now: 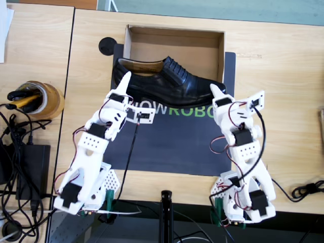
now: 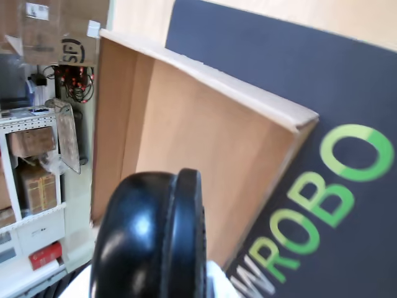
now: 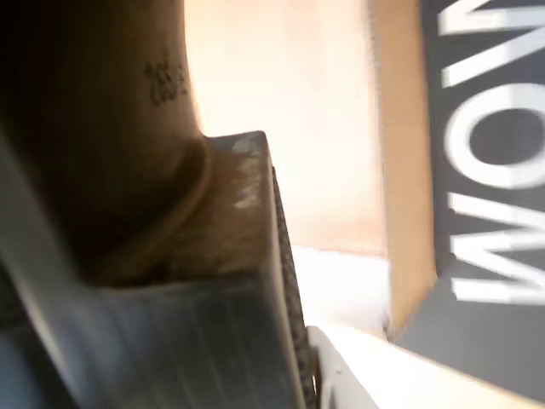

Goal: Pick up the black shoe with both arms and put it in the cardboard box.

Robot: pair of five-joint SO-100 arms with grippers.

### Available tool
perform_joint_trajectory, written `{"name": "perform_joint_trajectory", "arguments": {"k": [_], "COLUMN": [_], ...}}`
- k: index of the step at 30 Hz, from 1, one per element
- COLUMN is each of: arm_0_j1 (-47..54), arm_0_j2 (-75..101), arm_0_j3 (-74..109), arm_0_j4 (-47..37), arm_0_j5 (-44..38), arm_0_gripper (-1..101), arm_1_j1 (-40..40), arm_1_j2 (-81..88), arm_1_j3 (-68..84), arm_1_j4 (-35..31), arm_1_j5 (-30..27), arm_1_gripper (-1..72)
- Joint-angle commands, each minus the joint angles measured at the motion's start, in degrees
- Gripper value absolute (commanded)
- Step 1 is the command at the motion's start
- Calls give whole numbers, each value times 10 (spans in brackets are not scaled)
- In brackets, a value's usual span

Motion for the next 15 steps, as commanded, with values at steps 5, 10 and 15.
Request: {"name": "perform_joint_trajectory", "arguments": {"k": [5, 10, 15], "arm_0_j1": [-45, -50, -50], "arm_0_j2": [-90, -142, -189], "arm_0_j3": [-134, -150, -161], "arm_0_j4": [-50, -80, -113], "arm_0_j5": [-21, -21, -28], "arm_0_gripper": [1, 1, 1], "arm_1_j1": [29, 35, 40], "arm_1_j2": [-67, -98, -150], "arm_1_j3": [-34, -49, -64], "arm_1_j4": [-76, -109, -138], "arm_1_j5": [2, 2, 1], "arm_1_gripper": [-1, -1, -1]}}
